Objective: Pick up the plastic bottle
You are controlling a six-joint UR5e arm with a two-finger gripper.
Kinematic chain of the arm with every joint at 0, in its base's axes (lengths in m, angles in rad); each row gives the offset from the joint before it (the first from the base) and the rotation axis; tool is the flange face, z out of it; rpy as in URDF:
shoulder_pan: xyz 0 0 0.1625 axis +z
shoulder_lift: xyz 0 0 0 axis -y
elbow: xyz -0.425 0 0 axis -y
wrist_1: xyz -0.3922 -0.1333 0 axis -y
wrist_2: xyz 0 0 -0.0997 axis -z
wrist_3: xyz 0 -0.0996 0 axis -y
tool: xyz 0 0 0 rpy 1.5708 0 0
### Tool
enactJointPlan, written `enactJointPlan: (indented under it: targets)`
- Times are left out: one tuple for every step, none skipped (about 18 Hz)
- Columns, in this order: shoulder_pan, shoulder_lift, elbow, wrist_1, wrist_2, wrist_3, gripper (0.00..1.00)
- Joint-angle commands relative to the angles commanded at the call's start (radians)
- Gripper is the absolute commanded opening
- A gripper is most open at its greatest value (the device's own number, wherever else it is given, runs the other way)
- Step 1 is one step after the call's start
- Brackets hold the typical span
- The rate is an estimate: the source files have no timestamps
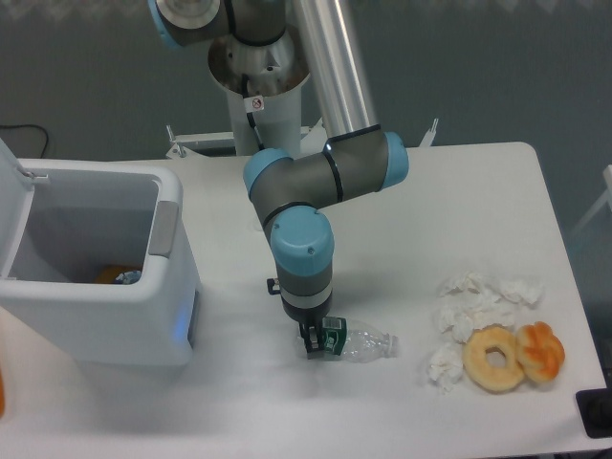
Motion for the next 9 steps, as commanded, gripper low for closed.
enactJointPlan:
  targets:
    - [0.000, 0.009, 0.000, 0.000, -0.003, -0.003, 0.70]
    - [0.000, 0.027, 0.002, -0.002, -0.006, -0.005, 0.70]
    - [0.000, 0.040, 0.002, -0.002, -0.008, -0.008, 0.70]
    - [0.003, 0.044, 0.003, -0.005, -0.008, -0.015, 0.70]
    - [0.003, 0.052, 0.003, -0.006, -0.009, -0.020, 0.70]
    - [0.005, 0.058, 0.003, -0.008, -0.009, -0.022, 0.70]
    - [0.003, 0.061, 0.003, -0.009, -0.009, -0.025, 0.70]
    - [0.005, 0.070, 0.005, -0.009, -0.011, -0.035, 0.70]
    - [0.003, 0.074, 0.009, -0.009, -0.015, -0.051, 0.70]
